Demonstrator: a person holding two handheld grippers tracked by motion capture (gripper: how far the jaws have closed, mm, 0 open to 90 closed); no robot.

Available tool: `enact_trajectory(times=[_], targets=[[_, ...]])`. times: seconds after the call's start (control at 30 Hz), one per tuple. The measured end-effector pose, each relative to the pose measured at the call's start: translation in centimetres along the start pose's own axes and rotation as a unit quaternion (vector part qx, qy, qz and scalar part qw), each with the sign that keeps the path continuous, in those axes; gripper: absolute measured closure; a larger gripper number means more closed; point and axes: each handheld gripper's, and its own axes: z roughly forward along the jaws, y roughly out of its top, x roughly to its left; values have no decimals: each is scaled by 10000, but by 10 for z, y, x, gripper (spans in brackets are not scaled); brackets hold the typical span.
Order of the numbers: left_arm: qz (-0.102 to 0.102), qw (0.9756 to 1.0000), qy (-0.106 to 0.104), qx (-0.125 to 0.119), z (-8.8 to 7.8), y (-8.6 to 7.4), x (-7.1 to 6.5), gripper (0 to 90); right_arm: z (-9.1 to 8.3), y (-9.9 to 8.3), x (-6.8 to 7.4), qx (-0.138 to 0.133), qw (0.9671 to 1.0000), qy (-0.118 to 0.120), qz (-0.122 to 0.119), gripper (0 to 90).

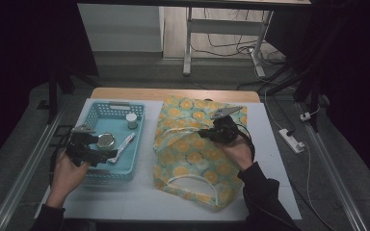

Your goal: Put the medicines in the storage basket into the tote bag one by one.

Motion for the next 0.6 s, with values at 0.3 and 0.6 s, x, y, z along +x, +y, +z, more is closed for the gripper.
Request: enact_trajectory(times=[0.3, 0.6], targets=[[-99, 9998, 158, 68, 13, 11, 17, 0, 1, 0, 0, 8, 10000, 5, -12, 900], [-235, 9989, 276, 294, 24, 20, 35, 10, 2, -1, -1, 40, 10000, 40, -45, 900]])
